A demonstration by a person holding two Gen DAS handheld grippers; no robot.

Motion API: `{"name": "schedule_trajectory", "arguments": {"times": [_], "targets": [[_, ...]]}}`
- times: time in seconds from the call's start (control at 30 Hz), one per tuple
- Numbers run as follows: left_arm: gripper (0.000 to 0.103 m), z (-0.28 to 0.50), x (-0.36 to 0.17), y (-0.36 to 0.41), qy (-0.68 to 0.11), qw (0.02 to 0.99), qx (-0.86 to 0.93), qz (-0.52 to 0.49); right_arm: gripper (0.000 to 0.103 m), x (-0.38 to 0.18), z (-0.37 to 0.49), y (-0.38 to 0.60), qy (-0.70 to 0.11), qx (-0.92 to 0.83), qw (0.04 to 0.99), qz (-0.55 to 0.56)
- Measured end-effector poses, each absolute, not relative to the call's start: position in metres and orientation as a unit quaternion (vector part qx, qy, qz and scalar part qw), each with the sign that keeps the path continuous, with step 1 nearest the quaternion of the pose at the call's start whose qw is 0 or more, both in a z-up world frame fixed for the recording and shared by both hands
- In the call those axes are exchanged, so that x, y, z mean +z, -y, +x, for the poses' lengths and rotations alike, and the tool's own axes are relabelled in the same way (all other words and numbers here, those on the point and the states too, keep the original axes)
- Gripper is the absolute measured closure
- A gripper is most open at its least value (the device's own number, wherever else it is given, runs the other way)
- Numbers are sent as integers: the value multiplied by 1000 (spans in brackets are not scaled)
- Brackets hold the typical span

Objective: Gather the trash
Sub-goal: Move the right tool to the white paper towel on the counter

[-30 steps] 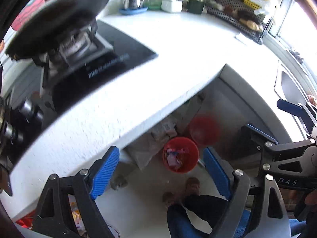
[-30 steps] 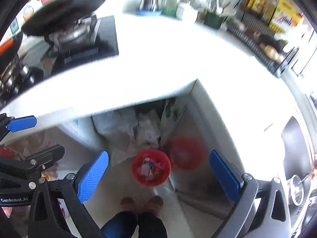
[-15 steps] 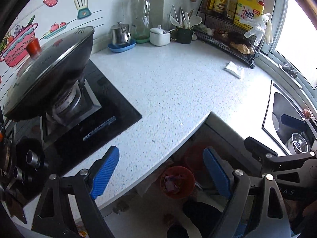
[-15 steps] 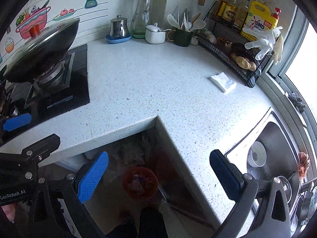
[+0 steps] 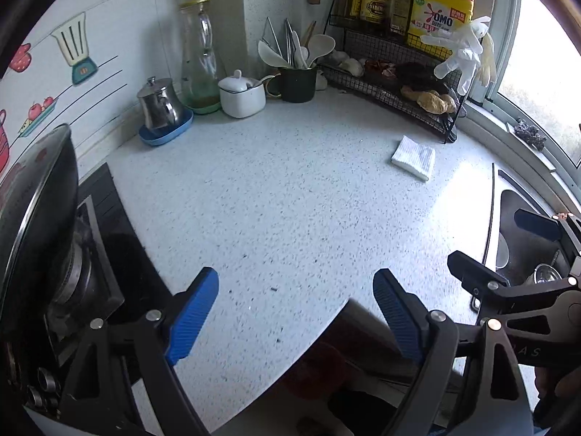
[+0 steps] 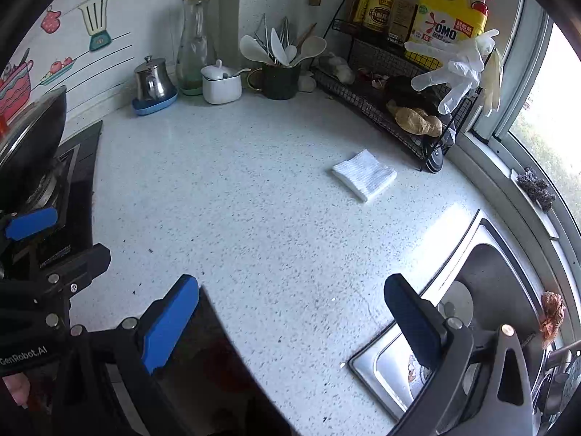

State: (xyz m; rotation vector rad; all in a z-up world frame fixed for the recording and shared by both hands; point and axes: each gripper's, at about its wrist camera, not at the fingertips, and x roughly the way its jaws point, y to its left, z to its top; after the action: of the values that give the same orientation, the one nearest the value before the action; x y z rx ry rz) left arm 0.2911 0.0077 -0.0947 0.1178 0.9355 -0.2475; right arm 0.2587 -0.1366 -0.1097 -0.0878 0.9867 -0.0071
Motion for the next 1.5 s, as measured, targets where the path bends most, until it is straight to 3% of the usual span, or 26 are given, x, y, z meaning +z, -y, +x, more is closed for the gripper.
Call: {"name": "schedule_trajectory", "arguments": {"times": [0.67,1.27,1.5], "targets": [[17,461,-120,107,-495,856,-127,72,1,-130,400,231,-515,3,857,-31],[17,518,-184,140,-553,818,-108,114,1,-200,460,248,-570,59,819,-8],[17,517,-193,149,-561,811,-119,118,15,-207,461,247,-586,70,807,-2]]}}
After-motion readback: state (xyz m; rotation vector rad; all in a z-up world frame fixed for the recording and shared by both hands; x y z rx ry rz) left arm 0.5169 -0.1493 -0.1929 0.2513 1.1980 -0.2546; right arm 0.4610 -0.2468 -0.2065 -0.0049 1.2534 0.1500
